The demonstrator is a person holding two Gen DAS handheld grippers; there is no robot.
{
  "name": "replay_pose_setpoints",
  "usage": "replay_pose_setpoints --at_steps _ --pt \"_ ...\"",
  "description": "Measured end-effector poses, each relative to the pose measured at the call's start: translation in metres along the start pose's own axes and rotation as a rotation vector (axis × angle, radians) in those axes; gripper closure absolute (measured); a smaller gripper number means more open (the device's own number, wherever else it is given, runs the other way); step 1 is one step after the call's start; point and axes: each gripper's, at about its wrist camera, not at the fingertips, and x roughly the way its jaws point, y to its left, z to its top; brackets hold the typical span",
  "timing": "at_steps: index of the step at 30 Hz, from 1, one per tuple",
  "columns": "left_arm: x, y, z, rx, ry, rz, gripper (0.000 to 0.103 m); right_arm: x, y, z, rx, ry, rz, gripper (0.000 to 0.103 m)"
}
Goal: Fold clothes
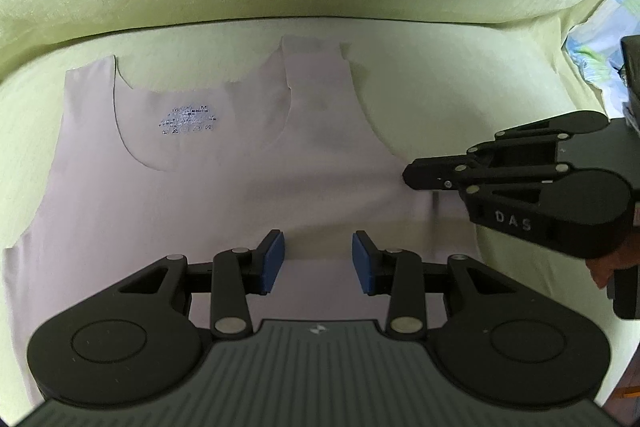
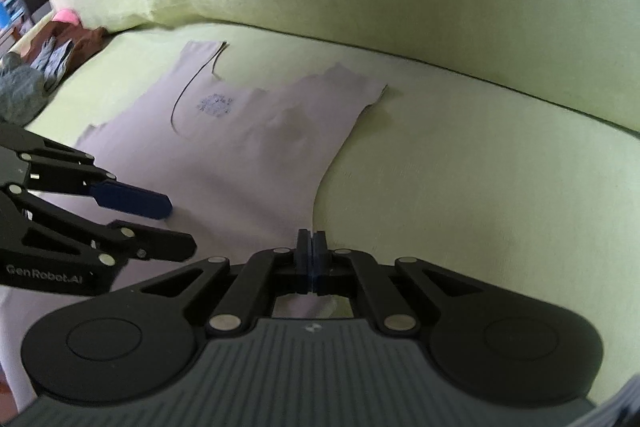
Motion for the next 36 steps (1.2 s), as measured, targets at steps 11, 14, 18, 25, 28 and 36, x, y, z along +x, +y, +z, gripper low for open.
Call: replay_pose_setpoints --at_steps 11,14,18,25,28,36 --pt "0.001 0.001 0.002 0.013 -0.003 -0.007 0.059 -0.043 0.003 -0.028 0.206 -0.042 -0.090 0.071" --pt "0.002 0.000 0.002 0.024 -0.009 -0.009 0.059 -0.034 0.006 -0.033 0.222 -0.040 -0.082 0.071" --pt "0.001 -0.002 0.001 0.033 -0.011 -0.005 0.058 -0.030 0.014 -0.034 0.187 -0.033 -0.115 0.103" --pt "0.000 0.002 -0.001 0.036 -0.014 -0.023 0.057 -0.032 0.011 -0.046 0.236 -0.038 -0.201 0.103" --pt "-0.005 0.003 -0.005 0.061 -0.033 -0.027 0.057 -0.038 0.011 -0.047 0.273 -0.063 -0.221 0.090" --pt "-0.035 0.017 -0.030 0.009 -0.030 -0.082 0.057 -0.099 0.027 -0.094 0.590 -0.098 -0.179 0.070"
